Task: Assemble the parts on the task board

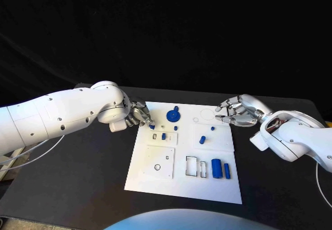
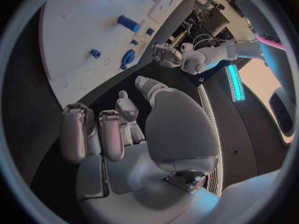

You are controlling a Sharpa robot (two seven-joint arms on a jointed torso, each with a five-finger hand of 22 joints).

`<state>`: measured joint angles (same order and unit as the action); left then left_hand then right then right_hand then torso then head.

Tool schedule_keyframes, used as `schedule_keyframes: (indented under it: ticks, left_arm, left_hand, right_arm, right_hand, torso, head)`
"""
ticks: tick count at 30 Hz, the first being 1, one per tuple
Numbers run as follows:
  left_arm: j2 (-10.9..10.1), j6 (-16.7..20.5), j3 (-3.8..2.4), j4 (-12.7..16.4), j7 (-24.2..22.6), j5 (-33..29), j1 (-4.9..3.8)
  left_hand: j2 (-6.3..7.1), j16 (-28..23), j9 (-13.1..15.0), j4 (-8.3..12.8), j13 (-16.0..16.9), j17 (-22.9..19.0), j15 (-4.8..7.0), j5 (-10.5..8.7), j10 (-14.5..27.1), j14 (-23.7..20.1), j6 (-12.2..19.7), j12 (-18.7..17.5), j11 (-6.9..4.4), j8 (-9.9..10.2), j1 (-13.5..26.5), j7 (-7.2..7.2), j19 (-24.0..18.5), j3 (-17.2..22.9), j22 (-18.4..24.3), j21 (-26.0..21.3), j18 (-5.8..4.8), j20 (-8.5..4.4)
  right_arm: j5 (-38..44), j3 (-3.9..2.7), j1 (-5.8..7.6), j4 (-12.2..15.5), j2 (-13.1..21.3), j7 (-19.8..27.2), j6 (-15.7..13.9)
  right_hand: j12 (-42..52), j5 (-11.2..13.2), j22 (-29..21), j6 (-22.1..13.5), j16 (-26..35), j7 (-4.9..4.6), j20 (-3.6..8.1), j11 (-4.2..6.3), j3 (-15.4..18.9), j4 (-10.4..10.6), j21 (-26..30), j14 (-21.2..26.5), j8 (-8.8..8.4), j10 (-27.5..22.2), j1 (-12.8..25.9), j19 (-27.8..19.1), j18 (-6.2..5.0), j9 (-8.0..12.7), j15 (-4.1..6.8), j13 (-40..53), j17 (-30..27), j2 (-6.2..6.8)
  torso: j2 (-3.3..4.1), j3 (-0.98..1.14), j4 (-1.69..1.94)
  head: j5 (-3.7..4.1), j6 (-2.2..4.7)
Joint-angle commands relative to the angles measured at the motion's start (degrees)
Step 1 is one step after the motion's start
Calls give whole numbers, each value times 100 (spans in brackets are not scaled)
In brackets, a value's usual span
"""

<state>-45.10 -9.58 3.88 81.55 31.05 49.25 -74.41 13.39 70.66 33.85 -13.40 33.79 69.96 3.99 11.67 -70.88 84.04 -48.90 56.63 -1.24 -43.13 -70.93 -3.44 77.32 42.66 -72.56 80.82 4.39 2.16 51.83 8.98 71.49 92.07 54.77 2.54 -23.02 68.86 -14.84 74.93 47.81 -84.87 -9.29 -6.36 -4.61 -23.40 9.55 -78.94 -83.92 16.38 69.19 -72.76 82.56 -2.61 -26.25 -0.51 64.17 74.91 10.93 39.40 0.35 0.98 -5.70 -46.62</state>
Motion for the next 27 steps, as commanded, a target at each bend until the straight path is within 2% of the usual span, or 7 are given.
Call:
schedule_keyframes:
  ticks: [1,5,12,20,27]
  left_arm:
    - [-38,331,-1,154,-61,192,58]
    - [-69,466,2,298,-27,412,144]
    - [-57,603,22,409,101,778,277]
    - [-52,608,31,435,210,929,323]
    - [-37,432,35,459,262,1003,330]
  left_hand:
    - [39,12,588,824,27,8,60,46,-49,57,-74,30,-10,-44,91,38,72,879,-51,54,-41,-12]
    - [95,12,596,866,57,8,70,88,-91,59,-100,52,-22,-62,139,49,107,931,-102,84,-51,-21]
    - [125,13,617,875,-67,11,83,127,-106,61,-135,-15,-39,-95,228,70,146,1000,-158,116,-63,-32]
    - [146,12,649,881,-98,10,95,134,-132,62,-155,-29,-55,-138,290,89,158,1053,-177,128,-67,-39]
    - [154,10,665,885,-121,9,101,136,-139,62,-166,-40,-63,-161,320,99,153,1077,-172,125,-65,-43]
  right_arm:
    - [32,2,-6,1,-1,22,20]
    - [32,2,-9,2,0,22,19]
    - [32,2,-12,7,12,18,18]
    - [32,2,-13,12,22,16,17]
    - [32,2,-13,12,21,15,18]
  right_hand:
    - [-25,5,701,-32,38,-12,-4,8,-4,42,36,-328,25,-24,28,-22,-47,-9,24,-6,368,-21]
    - [-25,5,701,-32,38,-12,-4,8,-4,42,36,-328,25,-24,28,-22,-47,-9,24,-6,368,-21]
    - [-25,5,701,-32,38,-12,-4,8,-4,42,36,-328,25,-24,28,-22,-47,-9,24,-6,368,-21]
    - [-25,5,701,-32,38,-12,-4,8,-4,42,36,-328,25,-24,28,-22,-47,-9,24,-6,368,-21]
    - [-25,5,701,-32,38,-12,-4,8,-4,42,36,-328,25,-24,28,-22,-47,-9,24,-6,368,-21]
  torso:
    - [-3,-1,2]
    - [8,-6,-8]
    - [15,0,-13]
    - [12,4,-13]
    - [12,1,-17]
  head:
    - [20,-11]
    - [7,-8]
    - [9,-26]
    - [-3,-49]
    - [-22,-75]
